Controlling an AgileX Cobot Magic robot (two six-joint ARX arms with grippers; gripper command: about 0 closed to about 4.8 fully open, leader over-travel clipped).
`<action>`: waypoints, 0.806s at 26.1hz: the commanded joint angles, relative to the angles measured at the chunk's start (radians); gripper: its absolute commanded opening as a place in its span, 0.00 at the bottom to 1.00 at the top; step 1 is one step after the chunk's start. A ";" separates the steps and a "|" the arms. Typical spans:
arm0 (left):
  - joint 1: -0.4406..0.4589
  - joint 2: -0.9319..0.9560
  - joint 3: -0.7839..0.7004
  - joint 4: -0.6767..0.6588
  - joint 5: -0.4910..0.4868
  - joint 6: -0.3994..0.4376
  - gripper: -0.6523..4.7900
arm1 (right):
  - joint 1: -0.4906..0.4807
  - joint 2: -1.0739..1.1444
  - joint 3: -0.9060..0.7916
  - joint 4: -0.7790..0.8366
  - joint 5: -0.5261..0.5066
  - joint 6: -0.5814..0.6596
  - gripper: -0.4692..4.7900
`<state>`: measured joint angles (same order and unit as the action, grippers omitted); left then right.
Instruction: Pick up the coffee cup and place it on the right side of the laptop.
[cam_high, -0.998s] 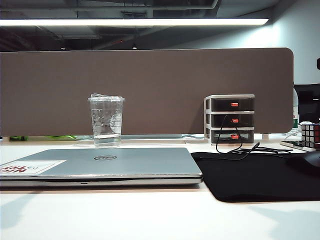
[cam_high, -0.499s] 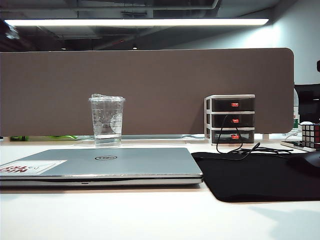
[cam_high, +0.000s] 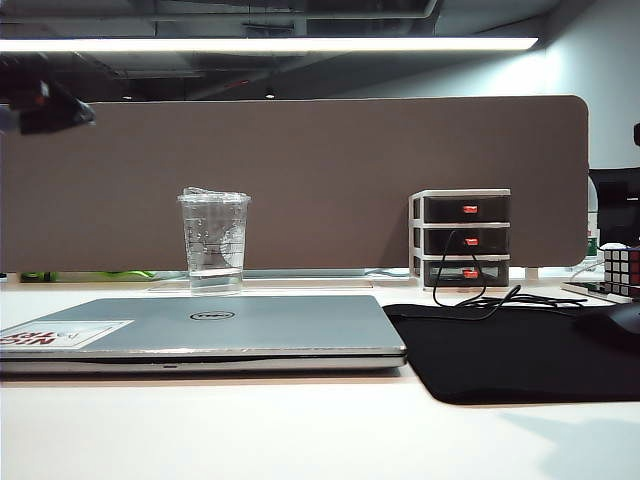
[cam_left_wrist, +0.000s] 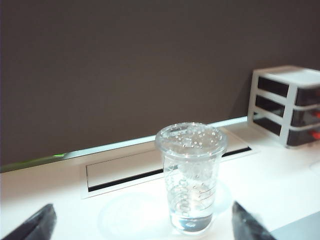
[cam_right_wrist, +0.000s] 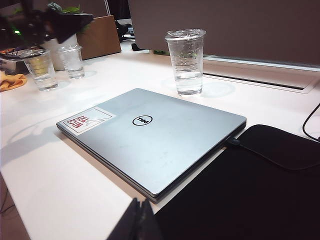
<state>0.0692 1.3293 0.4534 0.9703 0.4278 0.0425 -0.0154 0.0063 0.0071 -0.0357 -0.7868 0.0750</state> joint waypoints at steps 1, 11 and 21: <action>0.013 0.097 0.048 0.037 0.099 0.060 1.00 | 0.001 0.001 -0.006 0.010 0.000 -0.002 0.09; 0.013 0.469 0.269 0.131 0.215 0.061 1.00 | 0.002 0.002 -0.006 0.010 0.002 -0.019 0.09; 0.013 0.763 0.562 0.094 0.423 0.040 1.00 | 0.002 0.002 -0.006 0.009 0.002 -0.023 0.09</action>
<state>0.0830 2.0701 0.9813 1.0790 0.7815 0.0952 -0.0147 0.0067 0.0071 -0.0360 -0.7860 0.0555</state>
